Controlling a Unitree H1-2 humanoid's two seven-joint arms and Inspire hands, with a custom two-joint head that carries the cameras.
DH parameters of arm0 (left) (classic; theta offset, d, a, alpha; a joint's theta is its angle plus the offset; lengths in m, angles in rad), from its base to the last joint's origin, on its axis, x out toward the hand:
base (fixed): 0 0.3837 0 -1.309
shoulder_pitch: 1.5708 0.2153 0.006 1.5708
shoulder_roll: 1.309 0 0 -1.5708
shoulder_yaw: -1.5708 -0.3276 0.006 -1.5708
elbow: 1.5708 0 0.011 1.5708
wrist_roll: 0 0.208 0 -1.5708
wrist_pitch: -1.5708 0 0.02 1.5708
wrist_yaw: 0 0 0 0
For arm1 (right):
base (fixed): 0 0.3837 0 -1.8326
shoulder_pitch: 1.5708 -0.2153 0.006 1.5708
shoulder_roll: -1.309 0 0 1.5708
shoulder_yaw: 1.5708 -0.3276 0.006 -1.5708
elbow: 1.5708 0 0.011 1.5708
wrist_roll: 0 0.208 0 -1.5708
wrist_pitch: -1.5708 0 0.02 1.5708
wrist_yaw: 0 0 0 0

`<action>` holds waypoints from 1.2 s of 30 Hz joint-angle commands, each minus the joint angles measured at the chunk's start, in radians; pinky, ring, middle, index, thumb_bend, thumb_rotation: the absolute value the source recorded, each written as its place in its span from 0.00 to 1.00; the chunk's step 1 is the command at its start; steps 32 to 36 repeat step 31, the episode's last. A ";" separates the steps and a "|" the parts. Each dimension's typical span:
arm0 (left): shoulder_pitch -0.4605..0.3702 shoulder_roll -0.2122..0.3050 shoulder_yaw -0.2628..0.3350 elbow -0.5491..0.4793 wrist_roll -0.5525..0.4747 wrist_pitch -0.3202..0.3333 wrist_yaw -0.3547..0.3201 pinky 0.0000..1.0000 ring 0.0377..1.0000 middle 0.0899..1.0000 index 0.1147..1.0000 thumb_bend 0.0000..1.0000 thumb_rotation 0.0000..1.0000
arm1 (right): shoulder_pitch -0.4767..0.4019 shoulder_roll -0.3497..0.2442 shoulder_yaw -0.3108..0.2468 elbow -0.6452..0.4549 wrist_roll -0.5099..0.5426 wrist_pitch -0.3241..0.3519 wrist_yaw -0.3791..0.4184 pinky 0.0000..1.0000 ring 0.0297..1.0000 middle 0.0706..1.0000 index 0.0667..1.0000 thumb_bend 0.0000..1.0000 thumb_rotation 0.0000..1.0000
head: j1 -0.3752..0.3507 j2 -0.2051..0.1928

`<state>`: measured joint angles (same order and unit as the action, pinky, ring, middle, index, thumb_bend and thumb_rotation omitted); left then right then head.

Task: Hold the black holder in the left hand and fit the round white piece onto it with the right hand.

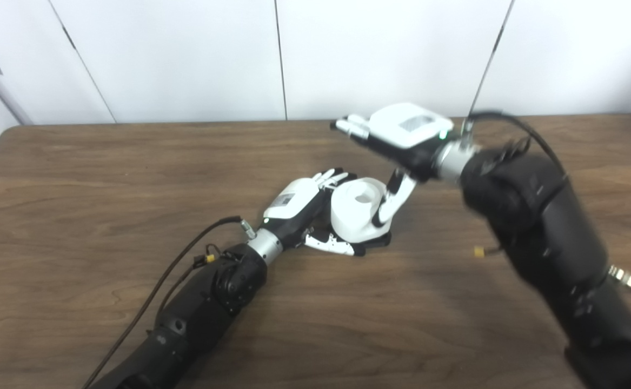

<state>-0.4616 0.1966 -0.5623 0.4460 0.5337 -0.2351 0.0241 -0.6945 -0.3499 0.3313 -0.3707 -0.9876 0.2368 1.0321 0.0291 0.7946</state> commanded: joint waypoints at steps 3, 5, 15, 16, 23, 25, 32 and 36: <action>0.055 -0.007 -0.052 0.065 0.034 0.026 -0.104 1.00 1.00 0.93 0.41 0.52 0.06 | -0.134 -0.074 -0.049 -0.045 0.078 0.117 0.185 0.66 0.94 1.00 1.00 1.00 0.27 | -0.004 -0.001; 0.054 -0.006 -0.050 0.070 0.032 0.023 -0.103 1.00 1.00 0.93 0.41 0.52 0.06 | -0.168 -0.127 -0.062 -0.052 0.138 0.180 0.229 0.67 0.94 1.00 1.00 1.00 0.22 | -0.005 -0.004; 0.057 0.004 -0.044 0.075 0.022 0.011 -0.104 1.00 1.00 0.94 0.41 0.52 0.06 | -0.211 -0.411 -0.160 0.049 0.560 0.222 0.156 0.72 0.90 0.96 0.95 1.00 0.11 | -0.018 -0.006; 0.058 0.005 -0.043 0.074 0.019 0.012 -0.105 1.00 1.00 0.94 0.41 0.52 0.06 | -0.193 -0.394 -0.216 0.061 0.541 0.226 0.142 0.71 0.88 0.94 0.93 1.00 0.14 | -0.021 -0.006; 0.058 0.010 -0.045 0.073 0.023 0.008 -0.099 1.00 1.00 0.94 0.41 0.52 0.06 | -0.042 -0.207 -0.447 0.065 0.516 0.228 -0.195 0.55 0.68 0.75 0.73 0.85 0.03 | -0.022 -0.009; 0.059 0.010 -0.045 0.073 0.024 0.007 -0.097 1.00 1.00 0.93 0.41 0.52 0.06 | 0.005 -0.153 -0.475 0.070 0.549 0.190 -0.310 0.53 0.66 0.73 0.72 0.84 0.05 | -0.020 -0.008; 0.064 0.012 -0.036 0.071 0.010 0.006 -0.100 1.00 1.00 0.92 0.41 0.52 0.06 | 0.106 -0.062 -0.465 0.046 0.584 0.140 -0.508 0.55 0.64 0.73 0.72 0.77 0.09 | -0.016 -0.008; 0.064 0.012 -0.036 0.071 0.010 0.006 -0.100 1.00 1.00 0.92 0.41 0.52 0.06 | 0.106 -0.062 -0.465 0.046 0.584 0.140 -0.508 0.55 0.64 0.73 0.72 0.77 0.09 | -0.016 -0.008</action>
